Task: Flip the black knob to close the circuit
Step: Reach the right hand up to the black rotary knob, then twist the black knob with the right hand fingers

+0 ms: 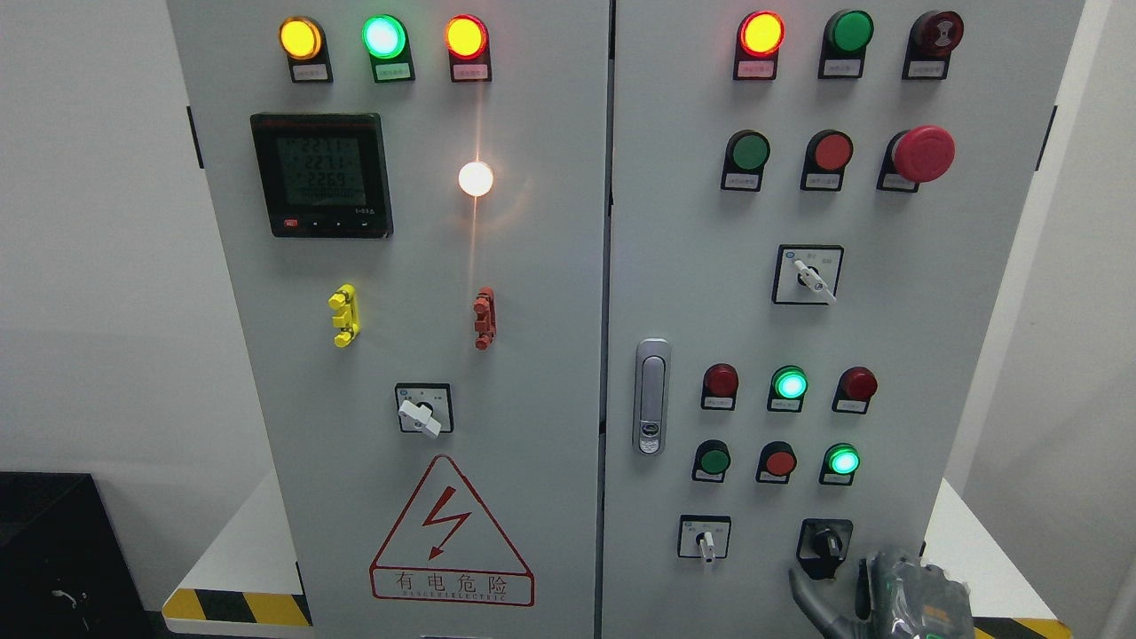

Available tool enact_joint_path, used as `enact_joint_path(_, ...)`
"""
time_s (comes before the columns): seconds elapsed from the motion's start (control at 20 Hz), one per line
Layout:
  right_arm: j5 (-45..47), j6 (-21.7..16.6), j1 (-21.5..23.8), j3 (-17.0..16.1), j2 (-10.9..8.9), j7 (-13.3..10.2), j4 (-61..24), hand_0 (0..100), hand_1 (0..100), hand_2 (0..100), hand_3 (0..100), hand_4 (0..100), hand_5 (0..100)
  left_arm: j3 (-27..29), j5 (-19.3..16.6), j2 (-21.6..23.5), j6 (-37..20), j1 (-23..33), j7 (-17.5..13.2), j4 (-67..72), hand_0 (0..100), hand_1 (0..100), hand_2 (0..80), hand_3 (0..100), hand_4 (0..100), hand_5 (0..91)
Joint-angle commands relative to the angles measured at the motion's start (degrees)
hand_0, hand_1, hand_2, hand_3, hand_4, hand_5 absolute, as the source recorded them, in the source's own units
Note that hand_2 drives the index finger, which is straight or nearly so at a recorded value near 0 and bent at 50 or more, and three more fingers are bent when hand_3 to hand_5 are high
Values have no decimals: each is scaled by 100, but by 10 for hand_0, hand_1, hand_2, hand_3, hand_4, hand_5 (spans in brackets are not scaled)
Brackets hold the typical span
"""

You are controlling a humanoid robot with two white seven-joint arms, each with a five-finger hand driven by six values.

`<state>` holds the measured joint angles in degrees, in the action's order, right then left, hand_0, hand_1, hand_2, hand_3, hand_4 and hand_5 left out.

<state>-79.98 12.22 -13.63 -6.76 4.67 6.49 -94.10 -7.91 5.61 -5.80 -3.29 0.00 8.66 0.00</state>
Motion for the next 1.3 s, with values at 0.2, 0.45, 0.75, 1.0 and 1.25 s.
enact_joint_path(0.2, -27, 70, -44, -18, -176, -8, 111, 0, 0, 878, 1000, 880, 884, 0, 2, 0, 4, 132, -4, -176, 120, 556, 0, 0, 0, 0)
enact_joint_path(0.45, -27, 70, -105, -141, -194, -7, 190, 0, 0, 878, 1000, 880, 881, 0, -7, 0, 4, 132, -4, -176, 120, 556, 0, 0, 0, 0)
enact_joint_path(0.75, -18, 61, -123, -212, -229, -25, 243, 0, 0, 877, 1000, 880, 880, 0, -7, 0, 4, 132, -4, -176, 120, 556, 0, 0, 0, 0)
enact_joint_path(1.0, -18, 34, -123, -335, -229, -16, 234, 0, 0, 876, 1000, 880, 879, 0, -7, 0, 4, 132, -4, -176, 120, 556, 0, 0, 0, 0)
enact_joint_path(1.25, 17, 26, -131, -352, -247, -7, 225, 0, 0, 876, 1000, 879, 878, 0, 2, 0, 4, 132, -4, -176, 120, 556, 0, 0, 0, 0)
